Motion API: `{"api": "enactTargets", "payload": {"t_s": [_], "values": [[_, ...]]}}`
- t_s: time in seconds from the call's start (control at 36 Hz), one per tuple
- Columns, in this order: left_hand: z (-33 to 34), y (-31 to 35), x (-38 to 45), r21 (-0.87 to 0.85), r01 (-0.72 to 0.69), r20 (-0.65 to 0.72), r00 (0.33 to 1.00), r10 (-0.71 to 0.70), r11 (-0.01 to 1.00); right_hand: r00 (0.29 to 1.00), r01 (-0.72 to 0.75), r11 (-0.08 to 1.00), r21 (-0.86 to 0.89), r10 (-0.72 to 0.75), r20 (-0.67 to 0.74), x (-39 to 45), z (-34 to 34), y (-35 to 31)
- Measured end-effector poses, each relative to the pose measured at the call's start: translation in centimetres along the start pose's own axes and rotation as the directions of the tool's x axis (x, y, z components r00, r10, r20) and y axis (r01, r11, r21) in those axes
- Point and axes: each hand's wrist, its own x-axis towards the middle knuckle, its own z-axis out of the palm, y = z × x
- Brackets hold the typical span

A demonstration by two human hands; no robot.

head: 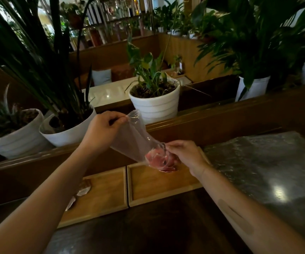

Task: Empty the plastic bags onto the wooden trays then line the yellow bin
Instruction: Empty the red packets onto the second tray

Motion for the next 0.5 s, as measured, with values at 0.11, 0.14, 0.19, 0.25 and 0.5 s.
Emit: {"api": "enactTargets", "payload": {"t_s": [0.11,0.14,0.19,0.25,0.5], "values": [[-0.9,-0.4,0.2,-0.011,0.002,-0.003,1.000,-0.002,1.000,0.999,-0.007,0.999,0.031,0.006,0.035,0.2,0.7,-0.4],[-1.0,-0.5,0.2,-0.011,-0.001,-0.012,1.000,0.001,1.000,0.999,-0.014,0.999,0.040,0.012,0.048,0.2,0.8,-0.5],[-1.2,-0.8,0.2,-0.012,-0.001,-0.038,0.999,0.001,1.000,0.997,-0.025,0.997,0.069,0.020,0.080,0.3,1.2,-0.5],[-1.5,-0.9,0.1,-0.020,0.005,-0.057,0.998,-0.006,1.000,0.995,-0.028,0.997,0.078,0.020,0.094,0.3,1.6,-0.5],[-3.1,-1.8,-0.6,-0.082,-0.030,-0.087,0.996,0.023,0.996,0.995,-0.013,0.987,0.159,-0.004,0.101,-0.4,2.9,-1.2]]}}
